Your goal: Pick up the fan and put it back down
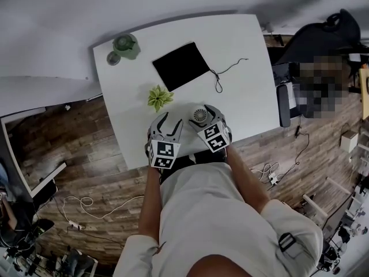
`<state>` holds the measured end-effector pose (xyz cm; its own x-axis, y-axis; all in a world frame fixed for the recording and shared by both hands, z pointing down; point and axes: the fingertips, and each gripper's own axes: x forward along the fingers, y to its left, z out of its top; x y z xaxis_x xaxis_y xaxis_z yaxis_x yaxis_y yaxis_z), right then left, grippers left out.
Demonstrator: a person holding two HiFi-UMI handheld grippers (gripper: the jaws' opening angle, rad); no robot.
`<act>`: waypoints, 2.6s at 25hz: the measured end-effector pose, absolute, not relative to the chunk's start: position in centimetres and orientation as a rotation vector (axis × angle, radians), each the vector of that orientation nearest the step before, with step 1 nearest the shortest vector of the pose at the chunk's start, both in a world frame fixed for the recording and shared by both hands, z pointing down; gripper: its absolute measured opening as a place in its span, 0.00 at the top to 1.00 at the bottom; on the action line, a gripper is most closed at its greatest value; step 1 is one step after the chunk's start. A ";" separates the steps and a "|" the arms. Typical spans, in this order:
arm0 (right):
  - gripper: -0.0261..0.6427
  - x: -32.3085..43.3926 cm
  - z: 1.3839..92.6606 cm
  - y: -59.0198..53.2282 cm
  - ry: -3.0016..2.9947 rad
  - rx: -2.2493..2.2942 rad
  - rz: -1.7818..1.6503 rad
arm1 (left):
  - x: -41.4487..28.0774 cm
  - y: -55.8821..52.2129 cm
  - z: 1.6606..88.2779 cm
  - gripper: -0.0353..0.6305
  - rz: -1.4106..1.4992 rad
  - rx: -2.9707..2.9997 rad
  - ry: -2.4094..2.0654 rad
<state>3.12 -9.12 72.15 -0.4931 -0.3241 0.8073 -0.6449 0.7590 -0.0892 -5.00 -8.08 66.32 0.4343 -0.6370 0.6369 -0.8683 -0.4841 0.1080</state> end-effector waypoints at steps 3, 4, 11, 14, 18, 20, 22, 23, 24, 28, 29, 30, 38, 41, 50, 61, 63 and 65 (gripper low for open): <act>0.41 3.3 72.1 -9.0 -2.117 0.729 0.488 | -4.9 -8.0 66.2 0.62 0.743 2.271 -1.272; 0.41 3.3 72.0 -9.0 -2.119 0.732 0.487 | -4.9 -8.0 66.2 0.62 0.743 2.273 -1.272; 0.41 3.4 71.4 -9.6 -2.138 0.763 0.470 | -4.9 -8.2 66.0 0.62 0.740 2.287 -1.272; 0.41 3.4 70.7 -9.8 -2.146 0.774 0.455 | -4.9 -8.2 66.0 0.62 0.737 2.295 -1.272; 0.41 3.2 69.9 -10.0 -2.166 0.792 0.437 | -4.9 -8.4 65.8 0.62 0.732 2.308 -1.276; 0.41 3.4 69.1 -10.0 -2.173 0.805 0.429 | -4.7 -8.3 65.5 0.62 0.731 2.317 -1.279; 0.41 3.7 68.3 -9.8 -2.180 0.815 0.420 | -4.5 -8.0 65.0 0.62 0.729 2.325 -1.282; 0.41 3.8 68.1 -9.8 -2.182 0.822 0.415 | -4.4 -8.0 64.9 0.62 0.728 2.329 -1.282; 0.41 3.8 67.8 -9.9 -2.185 0.829 0.408 | -4.4 -8.0 64.7 0.62 0.727 2.332 -1.283; 0.41 3.6 66.2 -10.2 -2.221 0.857 0.382 | -4.5 -8.1 63.9 0.62 0.720 2.346 -1.291; 0.41 3.6 65.7 -10.3 -2.228 0.864 0.379 | -4.6 -8.0 63.6 0.62 0.716 2.350 -1.294; 0.41 3.6 65.2 -10.3 -2.238 0.872 0.374 | -4.6 -8.0 63.3 0.62 0.711 2.354 -1.299; 0.41 3.4 61.2 -11.0 -2.297 0.935 0.303 | -5.8 -9.0 60.5 0.62 0.648 2.379 -1.372; 0.41 3.3 59.8 -11.1 -2.316 0.957 0.279 | -6.2 -9.4 58.8 0.62 0.626 2.405 -1.399; 0.41 2.8 54.9 -11.5 -2.387 1.016 0.181 | -7.0 -10.1 54.7 0.62 0.542 2.459 -1.479; 0.41 2.4 48.4 -11.8 -2.469 1.104 0.058 | -7.8 -10.4 49.4 0.62 0.440 2.530 -1.564; 0.41 2.5 47.6 -11.7 -2.480 1.121 0.046 | -7.9 -10.3 48.5 0.62 0.424 2.543 -1.575; 0.41 2.5 46.8 -11.6 -2.490 1.140 0.036 | -8.1 -10.2 47.5 0.61 0.405 2.558 -1.587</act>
<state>2.54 -11.58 46.81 -0.5874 -0.7215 0.3666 -0.7316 0.6671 0.1404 -8.08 -10.20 47.53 0.4201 -0.8636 0.2788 -0.8915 -0.4502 -0.0510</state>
